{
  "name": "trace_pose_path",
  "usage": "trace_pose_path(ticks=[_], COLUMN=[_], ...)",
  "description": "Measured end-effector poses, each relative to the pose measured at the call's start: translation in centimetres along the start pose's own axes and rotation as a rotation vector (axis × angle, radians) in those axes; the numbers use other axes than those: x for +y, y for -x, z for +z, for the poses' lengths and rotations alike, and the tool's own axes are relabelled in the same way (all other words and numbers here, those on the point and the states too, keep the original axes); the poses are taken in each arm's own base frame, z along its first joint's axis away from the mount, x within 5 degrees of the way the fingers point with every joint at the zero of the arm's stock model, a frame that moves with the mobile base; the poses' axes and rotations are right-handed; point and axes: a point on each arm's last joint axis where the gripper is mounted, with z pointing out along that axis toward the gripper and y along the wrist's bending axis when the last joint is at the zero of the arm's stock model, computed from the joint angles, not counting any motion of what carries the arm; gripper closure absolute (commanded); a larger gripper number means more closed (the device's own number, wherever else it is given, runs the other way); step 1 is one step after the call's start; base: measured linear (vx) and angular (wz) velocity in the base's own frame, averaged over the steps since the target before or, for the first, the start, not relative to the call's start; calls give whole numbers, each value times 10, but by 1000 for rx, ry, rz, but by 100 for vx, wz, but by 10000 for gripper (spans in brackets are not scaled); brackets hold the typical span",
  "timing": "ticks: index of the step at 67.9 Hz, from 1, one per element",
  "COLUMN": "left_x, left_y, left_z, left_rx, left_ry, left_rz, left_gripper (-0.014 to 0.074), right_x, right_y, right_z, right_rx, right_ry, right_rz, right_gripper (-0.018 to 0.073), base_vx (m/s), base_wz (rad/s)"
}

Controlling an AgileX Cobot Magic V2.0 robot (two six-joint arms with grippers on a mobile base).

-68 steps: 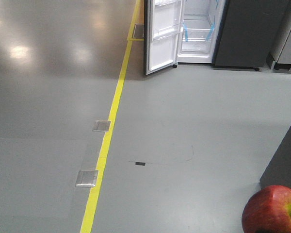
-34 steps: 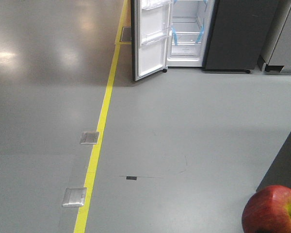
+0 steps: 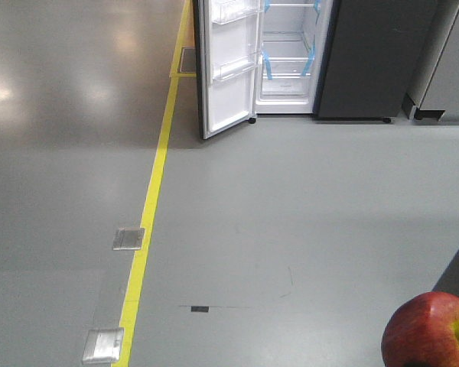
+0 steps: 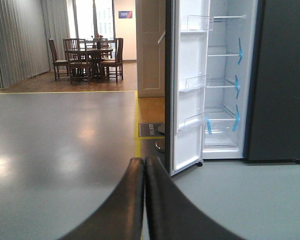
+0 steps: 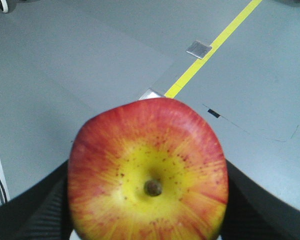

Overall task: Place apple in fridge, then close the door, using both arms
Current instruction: 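Drive closer to the open refrigerator, apple held in right gripper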

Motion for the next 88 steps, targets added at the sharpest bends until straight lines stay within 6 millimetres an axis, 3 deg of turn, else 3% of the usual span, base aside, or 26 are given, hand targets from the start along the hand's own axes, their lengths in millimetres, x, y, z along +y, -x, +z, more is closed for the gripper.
trace_pose_path(ticks=[88], left_x=[0], left_y=[0], left_z=[0], left_rx=[0], left_ry=[0], left_rz=[0], left_gripper=[602], right_x=[0], right_y=[0], right_z=[0], right_rx=[0], right_ry=[0], right_rz=[0], right_gripper=[347], base_vx=[23], base_wz=[-1])
